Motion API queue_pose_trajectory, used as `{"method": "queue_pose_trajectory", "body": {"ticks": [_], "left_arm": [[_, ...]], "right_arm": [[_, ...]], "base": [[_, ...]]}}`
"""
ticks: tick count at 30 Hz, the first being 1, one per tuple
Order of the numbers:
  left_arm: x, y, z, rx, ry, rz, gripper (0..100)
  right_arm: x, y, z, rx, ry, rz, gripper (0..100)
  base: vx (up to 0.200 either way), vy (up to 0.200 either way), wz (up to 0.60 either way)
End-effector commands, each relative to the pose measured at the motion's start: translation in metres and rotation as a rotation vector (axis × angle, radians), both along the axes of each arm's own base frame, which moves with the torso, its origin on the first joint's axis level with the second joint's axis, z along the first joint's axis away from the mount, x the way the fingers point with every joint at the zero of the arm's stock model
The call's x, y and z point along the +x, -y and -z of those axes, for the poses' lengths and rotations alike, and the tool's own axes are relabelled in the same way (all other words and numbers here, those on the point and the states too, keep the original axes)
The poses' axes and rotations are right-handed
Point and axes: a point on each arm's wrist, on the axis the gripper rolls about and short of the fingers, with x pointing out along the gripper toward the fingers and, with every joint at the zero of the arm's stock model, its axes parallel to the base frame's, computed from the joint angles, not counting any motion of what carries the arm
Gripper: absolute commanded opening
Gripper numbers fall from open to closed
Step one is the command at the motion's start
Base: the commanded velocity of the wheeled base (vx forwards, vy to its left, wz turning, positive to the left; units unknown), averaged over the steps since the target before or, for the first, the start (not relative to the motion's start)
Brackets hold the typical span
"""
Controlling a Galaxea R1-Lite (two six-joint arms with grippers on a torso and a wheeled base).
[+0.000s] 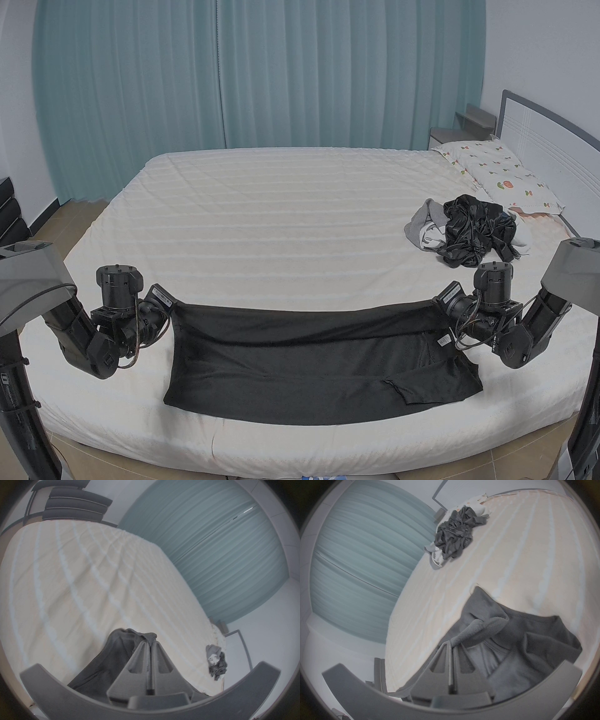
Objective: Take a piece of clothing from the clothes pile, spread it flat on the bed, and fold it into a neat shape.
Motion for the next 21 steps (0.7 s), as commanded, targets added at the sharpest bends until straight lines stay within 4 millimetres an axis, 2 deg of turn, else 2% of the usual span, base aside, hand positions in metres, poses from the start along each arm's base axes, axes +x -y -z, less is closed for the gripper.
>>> {"method": "queue_pose_trajectory", "body": {"ticks": [1, 9, 15, 18, 21], "left_arm": [[-0.008, -0.003, 0.026, 0.011, -0.024, -0.001, 0], [-0.026, -0.005, 0.039, 0.107, -0.079, 0.045, 0], [-0.040, -0.006, 0.046, 0.178, -0.131, 0.082, 0], [-0.045, -0.006, 0.049, 0.202, -0.151, 0.098, 0], [-0.050, -0.004, 0.054, 0.227, -0.179, 0.122, 0]], "right_arm": [[-0.005, 0.002, 0.009, -0.019, -0.011, -0.005, 0], [-0.022, 0.010, 0.018, -0.104, -0.036, -0.029, 0], [-0.042, 0.013, 0.033, -0.175, -0.090, -0.069, 0], [-0.046, 0.013, 0.037, -0.176, -0.111, -0.081, 0], [-0.052, 0.013, 0.049, -0.195, -0.162, -0.096, 0]], "base": [[0.000, 0.000, 0.00], [0.000, 0.000, 0.00], [0.000, 0.000, 0.00], [0.000, 0.000, 0.00], [0.000, 0.000, 0.00]]}}
